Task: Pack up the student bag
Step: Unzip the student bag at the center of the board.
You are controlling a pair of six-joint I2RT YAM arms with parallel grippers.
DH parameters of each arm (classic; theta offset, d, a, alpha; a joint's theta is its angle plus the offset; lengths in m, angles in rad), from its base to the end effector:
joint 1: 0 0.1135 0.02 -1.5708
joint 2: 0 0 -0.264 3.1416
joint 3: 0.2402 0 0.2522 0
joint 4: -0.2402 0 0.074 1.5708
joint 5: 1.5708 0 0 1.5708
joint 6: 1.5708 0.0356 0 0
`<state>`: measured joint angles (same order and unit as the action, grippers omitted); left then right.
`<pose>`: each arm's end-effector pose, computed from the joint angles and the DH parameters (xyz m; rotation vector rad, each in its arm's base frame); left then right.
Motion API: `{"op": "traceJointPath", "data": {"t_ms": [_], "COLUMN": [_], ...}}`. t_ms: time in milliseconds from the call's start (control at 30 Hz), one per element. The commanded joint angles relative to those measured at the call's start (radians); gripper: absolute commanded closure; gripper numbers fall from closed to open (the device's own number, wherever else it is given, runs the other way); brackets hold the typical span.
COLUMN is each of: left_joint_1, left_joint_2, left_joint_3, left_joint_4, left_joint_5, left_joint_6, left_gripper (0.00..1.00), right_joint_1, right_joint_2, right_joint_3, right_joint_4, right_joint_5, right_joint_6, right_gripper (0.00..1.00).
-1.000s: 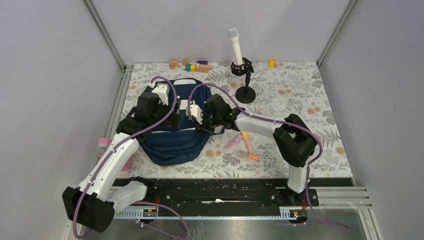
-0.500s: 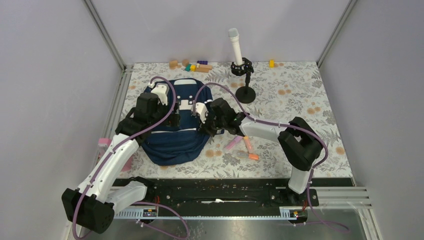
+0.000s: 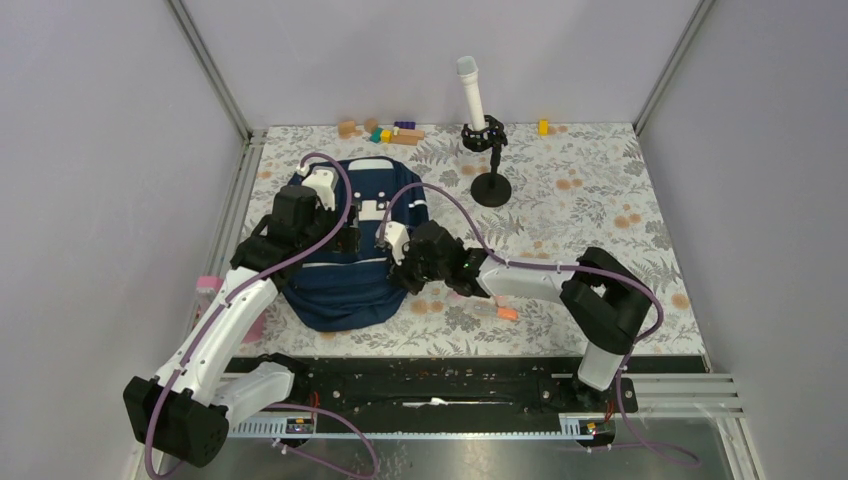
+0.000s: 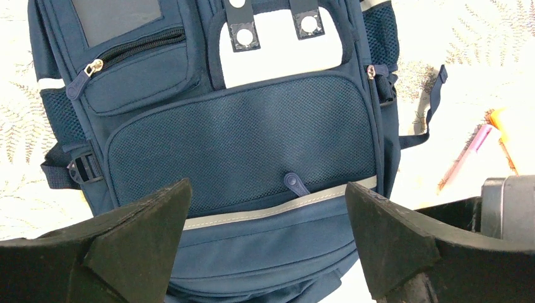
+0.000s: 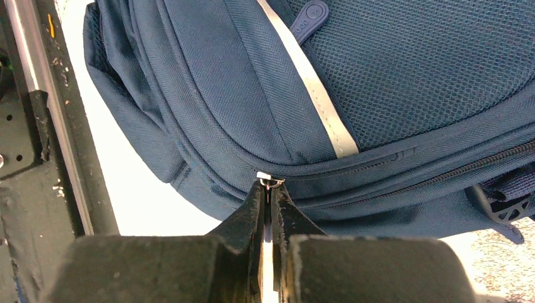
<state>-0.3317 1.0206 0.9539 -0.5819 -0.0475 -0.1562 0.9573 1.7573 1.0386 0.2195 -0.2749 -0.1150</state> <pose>0.2064 -0.0693 0.3159 0.1690 2.2207 -0.2159 0.2154 0.3227 0.2050 -1.2451 1.7511 0.7901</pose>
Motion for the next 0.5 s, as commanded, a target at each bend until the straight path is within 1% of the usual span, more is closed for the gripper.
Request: {"op": "traceJointPath", "data": {"t_ms": [0, 267, 400, 467], "left_joint_1": [0.006, 0.006, 0.008, 0.008], "left_joint_2": [-0.006, -0.021, -0.034, -0.036], "left_joint_3": [0.007, 0.006, 0.005, 0.002], "left_joint_4": [0.035, 0.036, 0.039, 0.040], "left_joint_5": [0.011, 0.013, 0.000, -0.004], "left_joint_6": [-0.008, -0.020, -0.028, -0.031], "left_gripper": [0.01, 0.01, 0.01, 0.01], "right_joint_1": [0.080, 0.156, 0.172, 0.170], "right_joint_2": [-0.041, 0.011, 0.051, 0.055], "right_joint_3": [-0.013, -0.034, -0.031, -0.037], "right_joint_4": [0.045, 0.267, 0.359, 0.366], "right_joint_5": [0.011, 0.069, 0.138, 0.207], "right_joint_6": [0.104, 0.294, 0.393, 0.426], "right_gripper": [1.00, 1.00, 1.00, 1.00]}}
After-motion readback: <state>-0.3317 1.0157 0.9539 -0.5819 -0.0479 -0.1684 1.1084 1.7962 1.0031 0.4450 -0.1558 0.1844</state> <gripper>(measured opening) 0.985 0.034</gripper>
